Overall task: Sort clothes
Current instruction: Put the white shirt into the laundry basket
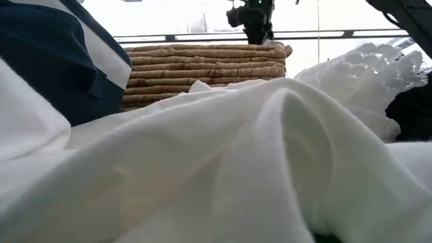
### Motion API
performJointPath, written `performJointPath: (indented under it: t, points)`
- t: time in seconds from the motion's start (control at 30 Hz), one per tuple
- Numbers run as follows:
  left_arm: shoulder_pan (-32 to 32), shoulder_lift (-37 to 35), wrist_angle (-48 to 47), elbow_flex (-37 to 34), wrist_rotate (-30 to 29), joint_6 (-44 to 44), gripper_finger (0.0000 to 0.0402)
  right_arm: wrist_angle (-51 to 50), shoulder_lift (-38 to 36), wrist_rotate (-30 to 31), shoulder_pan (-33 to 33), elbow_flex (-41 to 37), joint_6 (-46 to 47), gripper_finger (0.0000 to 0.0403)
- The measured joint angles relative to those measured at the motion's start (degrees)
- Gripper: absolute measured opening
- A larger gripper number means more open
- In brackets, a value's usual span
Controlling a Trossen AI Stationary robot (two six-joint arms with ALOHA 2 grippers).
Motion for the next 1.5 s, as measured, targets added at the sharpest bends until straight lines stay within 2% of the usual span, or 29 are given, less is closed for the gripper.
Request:
performJointPath:
  t: [0.17,0.47,0.93,1.2,1.5]
  points:
    - [0.0,0.0,0.0,0.0,0.0,0.0,0.0,0.1,3.6,2.8,0.0,0.0,-1.4,0.0009]
    - [0.0,0.0,-0.3,0.0,0.0,0.0,0.0,2.0,9.7,2.3,0.1,0.0,-2.2,0.0009]
    - [0.0,0.0,-1.0,0.0,0.0,0.0,0.0,22.7,11.6,-8.3,0.4,0.0,-0.2,0.0009]
    - [0.0,0.0,-1.4,0.0,0.0,0.0,0.0,32.8,7.1,-9.4,0.5,0.0,3.5,0.0009]
    - [0.0,0.2,-1.4,0.0,0.0,-0.2,0.0,32.9,-4.8,-9.4,1.7,0.1,5.6,0.0009]
